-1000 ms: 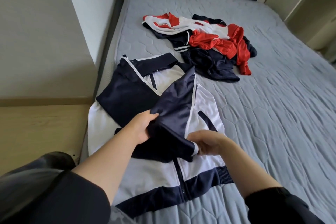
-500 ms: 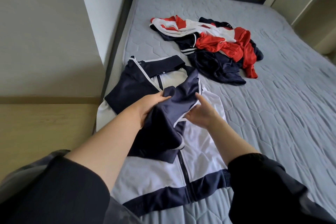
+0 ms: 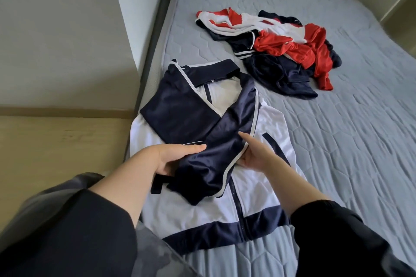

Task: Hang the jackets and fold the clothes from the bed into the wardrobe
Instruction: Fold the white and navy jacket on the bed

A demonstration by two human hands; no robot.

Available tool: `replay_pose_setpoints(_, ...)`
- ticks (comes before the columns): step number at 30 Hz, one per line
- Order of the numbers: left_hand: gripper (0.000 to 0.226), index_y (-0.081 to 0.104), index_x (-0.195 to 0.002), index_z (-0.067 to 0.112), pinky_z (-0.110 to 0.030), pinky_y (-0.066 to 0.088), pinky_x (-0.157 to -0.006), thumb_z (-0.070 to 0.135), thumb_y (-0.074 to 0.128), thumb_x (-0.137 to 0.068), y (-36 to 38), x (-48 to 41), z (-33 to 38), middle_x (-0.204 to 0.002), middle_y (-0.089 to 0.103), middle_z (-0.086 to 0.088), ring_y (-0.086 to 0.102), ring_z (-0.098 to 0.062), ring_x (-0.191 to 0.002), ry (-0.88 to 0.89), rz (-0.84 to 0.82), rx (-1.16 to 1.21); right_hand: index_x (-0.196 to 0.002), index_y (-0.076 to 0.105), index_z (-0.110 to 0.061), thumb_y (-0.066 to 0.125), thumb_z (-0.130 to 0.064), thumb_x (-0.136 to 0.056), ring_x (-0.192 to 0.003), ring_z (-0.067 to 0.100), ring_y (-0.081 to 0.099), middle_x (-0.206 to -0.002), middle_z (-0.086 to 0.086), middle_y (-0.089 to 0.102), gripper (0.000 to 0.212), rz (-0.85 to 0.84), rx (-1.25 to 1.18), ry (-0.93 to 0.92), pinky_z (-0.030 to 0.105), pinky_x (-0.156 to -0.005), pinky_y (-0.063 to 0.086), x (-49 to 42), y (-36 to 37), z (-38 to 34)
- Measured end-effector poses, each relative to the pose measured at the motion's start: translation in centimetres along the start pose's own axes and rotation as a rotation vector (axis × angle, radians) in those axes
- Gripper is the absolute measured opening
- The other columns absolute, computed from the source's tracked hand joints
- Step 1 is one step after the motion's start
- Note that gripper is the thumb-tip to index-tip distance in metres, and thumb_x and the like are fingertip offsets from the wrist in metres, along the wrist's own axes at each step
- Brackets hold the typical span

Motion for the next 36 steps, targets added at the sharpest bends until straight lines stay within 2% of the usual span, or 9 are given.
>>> replay_pose_setpoints(3, 0.032, 0.067, -0.104, 0.010, -0.037, 0.055, -0.081, 0.022, 0.065, -0.075, -0.4, 0.8, -0.7, -0.102, 0.071, -0.010, 0.069, -0.024, -0.092, -0.039, -0.107, -0.016, -0.104, 0.063, -0.008, 0.052, -0.020, -0.095, -0.072, 0.022, 0.071, -0.084, 0.010, 0.072, 0.018, -0.094, 0.146, 0.051, 0.035, -0.060, 0.059, 0.5, -0.2, 1.0)
replay_pose_setpoints(6, 0.022, 0.064, -0.104, 0.010, -0.030, 0.058, -0.060, 0.004, 0.049, -0.089, -0.8, 0.9, -1.3, -0.090, 0.073, -0.005, 0.071, -0.018, -0.077, -0.011, -0.075, 0.060, -0.109, 0.058, -0.007, 0.049, -0.010, -0.097, -0.072, 0.024, 0.064, -0.088, 0.012, 0.065, 0.016, 0.046, 0.147, 0.004, 0.037, -0.062, 0.057, 0.3, -0.5, 1.4)
replay_pose_setpoints(10, 0.031, 0.059, -0.115, 0.007, -0.030, 0.057, -0.066, -0.003, 0.039, -0.093, -1.2, 0.4, -1.9, -0.098, 0.069, -0.008, 0.067, -0.021, -0.082, -0.064, 0.061, 0.018, -0.093, 0.057, -0.002, 0.053, -0.009, -0.095, -0.050, 0.024, 0.060, -0.065, 0.013, 0.059, 0.009, 0.313, 0.360, -0.255, 0.028, -0.042, 0.051, 0.0, -1.2, 1.3)
replay_pose_setpoints(16, 0.028, 0.062, -0.095, 0.008, -0.028, 0.055, -0.065, 0.001, 0.035, -0.096, 0.0, 0.2, -1.5, -0.085, 0.070, -0.011, 0.068, -0.021, -0.073, 0.002, 0.004, 0.130, -0.083, 0.057, -0.001, 0.050, -0.001, -0.093, -0.039, 0.018, 0.059, -0.048, 0.008, 0.060, 0.011, 0.251, 0.342, -0.307, 0.023, -0.036, 0.047, 0.5, -1.7, 1.5)
replay_pose_setpoints(22, 0.014, 0.056, -0.079, 0.012, -0.030, 0.052, -0.059, 0.022, 0.050, -0.086, -1.1, -0.8, -1.3, -0.072, 0.058, -0.005, 0.061, -0.022, -0.055, 0.141, 0.539, -0.719, -0.084, 0.059, -0.009, 0.052, -0.005, -0.082, -0.043, 0.020, 0.060, -0.059, 0.009, 0.064, 0.007, 0.436, 0.690, -0.421, 0.027, -0.045, 0.051, 0.4, -2.3, 0.8)
replay_pose_setpoints(25, 0.017, 0.058, -0.078, 0.015, -0.032, 0.048, -0.066, 0.028, 0.049, -0.085, -0.4, -0.6, -0.1, -0.072, 0.062, 0.003, 0.059, -0.023, -0.070, 0.320, 0.782, -0.947, -0.090, 0.058, -0.012, 0.055, -0.014, -0.081, -0.060, 0.018, 0.064, -0.070, 0.004, 0.067, 0.010, 0.519, 0.720, -0.501, 0.028, -0.057, 0.051, 0.2, -2.7, -0.2)
replay_pose_setpoints(28, 0.021, 0.062, -0.102, 0.027, -0.032, 0.048, -0.072, 0.023, 0.046, -0.088, 0.6, -1.0, 1.1, -0.095, 0.067, 0.007, 0.062, -0.025, -0.090, 0.389, 0.866, -1.014, -0.101, 0.052, -0.018, 0.057, -0.018, -0.084, -0.071, 0.011, 0.058, -0.086, -0.003, 0.062, 0.018, 0.524, 0.728, -0.557, 0.024, -0.060, 0.040, -0.4, -2.9, -2.2)
replay_pose_setpoints(32, 0.045, 0.046, -0.135, 0.026, -0.033, 0.047, -0.086, 0.017, 0.046, -0.091, 1.9, -3.4, 4.1, -0.127, 0.056, 0.004, 0.056, -0.021, -0.110, 0.447, 0.839, -0.992, -0.097, 0.056, -0.019, 0.054, -0.019, -0.086, -0.076, 0.016, 0.054, -0.084, -0.003, 0.058, 0.011, 0.536, 0.702, -0.547, 0.025, -0.067, 0.038, -2.8, -3.6, -6.1)
replay_pose_setpoints(36, 0.053, 0.036, -0.142, 0.023, -0.034, 0.046, -0.092, 0.016, 0.047, -0.091, 3.0, -6.9, 8.3, -0.138, 0.049, 0.000, 0.052, -0.021, -0.117, 0.443, 0.723, -0.864, -0.070, 0.059, -0.007, 0.052, -0.019, -0.086, -0.062, 0.017, 0.047, -0.062, 0.001, 0.049, 0.021, 0.458, 0.505, -0.523, 0.025, -0.053, 0.034, -4.8, -4.5, -9.9)
Point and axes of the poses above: each hand's wrist, its own x-axis away from the middle knuckle, its own y-axis out of the palm, z = x × y, the point moved 3 cm from there along -x, towards the middle knuckle
